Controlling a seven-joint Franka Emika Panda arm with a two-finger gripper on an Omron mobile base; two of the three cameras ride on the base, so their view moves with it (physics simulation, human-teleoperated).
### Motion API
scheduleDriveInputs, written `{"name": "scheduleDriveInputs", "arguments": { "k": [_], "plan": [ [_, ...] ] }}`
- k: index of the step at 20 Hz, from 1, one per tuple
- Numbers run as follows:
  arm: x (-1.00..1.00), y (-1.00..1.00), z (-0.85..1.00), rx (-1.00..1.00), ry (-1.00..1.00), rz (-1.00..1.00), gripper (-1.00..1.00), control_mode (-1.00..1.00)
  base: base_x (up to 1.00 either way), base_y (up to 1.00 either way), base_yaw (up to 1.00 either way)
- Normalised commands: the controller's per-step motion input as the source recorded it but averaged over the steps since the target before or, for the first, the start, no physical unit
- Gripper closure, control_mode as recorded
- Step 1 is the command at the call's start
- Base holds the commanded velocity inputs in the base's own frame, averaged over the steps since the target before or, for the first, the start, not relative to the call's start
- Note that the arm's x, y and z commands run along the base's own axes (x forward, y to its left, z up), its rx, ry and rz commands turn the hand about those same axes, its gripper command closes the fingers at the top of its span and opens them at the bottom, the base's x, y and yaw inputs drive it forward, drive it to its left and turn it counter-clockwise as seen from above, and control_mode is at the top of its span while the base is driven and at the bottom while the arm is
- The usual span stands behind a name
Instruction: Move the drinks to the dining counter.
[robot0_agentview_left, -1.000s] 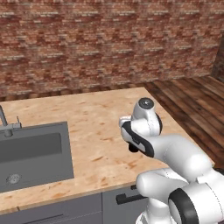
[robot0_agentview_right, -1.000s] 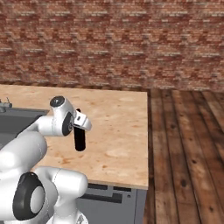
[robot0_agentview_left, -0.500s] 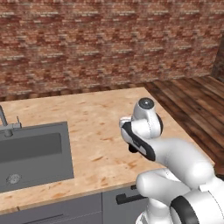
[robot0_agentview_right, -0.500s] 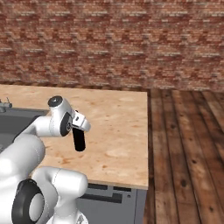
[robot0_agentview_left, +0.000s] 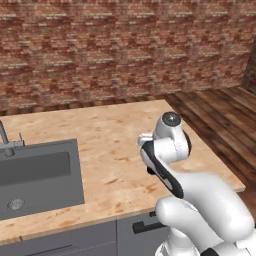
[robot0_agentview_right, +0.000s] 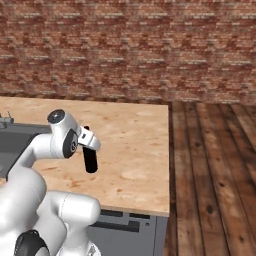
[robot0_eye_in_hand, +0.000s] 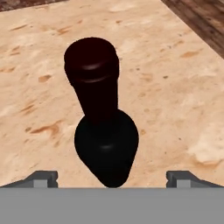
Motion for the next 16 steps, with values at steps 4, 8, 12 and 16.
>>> {"name": "scheduleDriveInputs", "arguments": {
  "k": [4, 8, 12, 16],
  "plan": [
    [-0.48, 0.0, 0.74, 0.0, -0.01, 0.0, -1.0, -1.0, 0.0, 0.0, 0.0],
    [-0.65, -0.09, 0.81, 0.0, 0.07, 0.01, -1.0, -1.0, 0.0, 0.0, 0.0],
    [-0.73, -0.16, 0.6, 0.0, 0.09, 0.11, -1.0, -1.0, 0.0, 0.0, 0.0],
    [-0.71, -0.13, 0.41, 0.01, 0.0, 0.21, -1.0, -1.0, 0.0, 0.0, 0.0]
  ]
}}
